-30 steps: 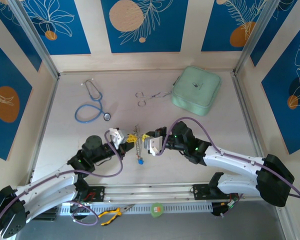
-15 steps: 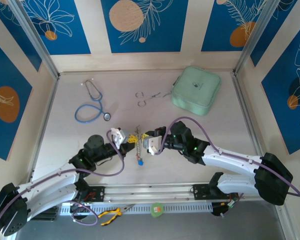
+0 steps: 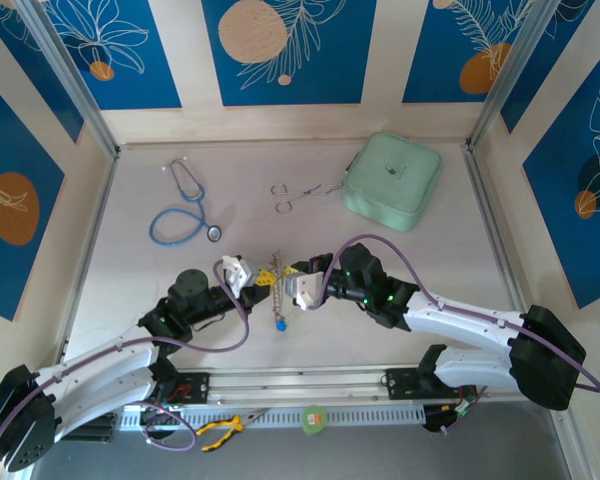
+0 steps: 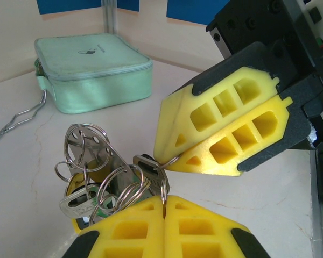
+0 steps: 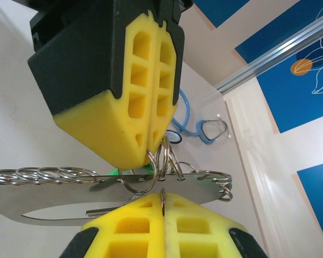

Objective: Put the keys on the keyring

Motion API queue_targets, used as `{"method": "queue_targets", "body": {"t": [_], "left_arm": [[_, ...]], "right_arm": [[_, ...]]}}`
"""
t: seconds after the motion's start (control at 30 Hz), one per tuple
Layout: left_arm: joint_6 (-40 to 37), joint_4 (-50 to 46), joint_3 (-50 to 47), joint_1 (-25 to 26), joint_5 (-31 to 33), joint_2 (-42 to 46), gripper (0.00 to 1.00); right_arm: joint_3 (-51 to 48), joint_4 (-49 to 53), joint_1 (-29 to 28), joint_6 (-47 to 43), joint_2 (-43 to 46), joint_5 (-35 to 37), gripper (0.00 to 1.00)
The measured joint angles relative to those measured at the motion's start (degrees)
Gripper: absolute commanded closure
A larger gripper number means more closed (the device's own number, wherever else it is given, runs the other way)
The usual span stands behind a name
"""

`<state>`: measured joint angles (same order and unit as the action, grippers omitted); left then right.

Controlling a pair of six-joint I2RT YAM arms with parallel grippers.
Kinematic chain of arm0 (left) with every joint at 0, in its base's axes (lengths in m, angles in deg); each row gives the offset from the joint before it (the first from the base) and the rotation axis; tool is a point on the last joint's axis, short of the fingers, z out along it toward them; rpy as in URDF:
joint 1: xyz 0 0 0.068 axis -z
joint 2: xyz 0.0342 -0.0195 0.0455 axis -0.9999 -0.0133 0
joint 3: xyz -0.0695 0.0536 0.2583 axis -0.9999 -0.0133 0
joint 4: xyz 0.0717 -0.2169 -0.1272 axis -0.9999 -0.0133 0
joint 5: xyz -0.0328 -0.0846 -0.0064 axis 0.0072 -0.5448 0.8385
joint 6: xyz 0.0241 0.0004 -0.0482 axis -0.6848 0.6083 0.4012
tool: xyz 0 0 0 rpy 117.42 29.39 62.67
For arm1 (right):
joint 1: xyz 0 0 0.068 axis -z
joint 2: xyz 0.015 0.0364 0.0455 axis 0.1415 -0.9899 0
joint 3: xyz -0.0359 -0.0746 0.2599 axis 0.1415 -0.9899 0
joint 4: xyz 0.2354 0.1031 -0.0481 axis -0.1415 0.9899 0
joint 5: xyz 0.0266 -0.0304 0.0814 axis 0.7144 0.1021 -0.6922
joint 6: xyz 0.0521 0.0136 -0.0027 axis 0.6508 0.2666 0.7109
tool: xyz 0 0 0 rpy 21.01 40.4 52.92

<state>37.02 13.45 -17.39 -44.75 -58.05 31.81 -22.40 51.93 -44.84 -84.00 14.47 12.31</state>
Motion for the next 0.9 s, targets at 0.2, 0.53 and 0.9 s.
{"method": "queue_targets", "body": {"t": [0.2,0.53,0.9], "left_arm": [[0.0,0.0,0.0,0.0,0.0,0.0,1.0],[0.0,0.0,0.0,0.0,0.0,0.0,1.0],[0.0,0.2,0.0,0.0,-0.7,-0.4,1.0]], "right_arm": [[0.0,1.5,-0.5,0.0,0.0,0.0,1.0],[0.0,1.4,-0.5,0.0,0.0,0.2,1.0],[0.0,0.2,-0.6,0.0,-0.5,0.4,1.0]]}}
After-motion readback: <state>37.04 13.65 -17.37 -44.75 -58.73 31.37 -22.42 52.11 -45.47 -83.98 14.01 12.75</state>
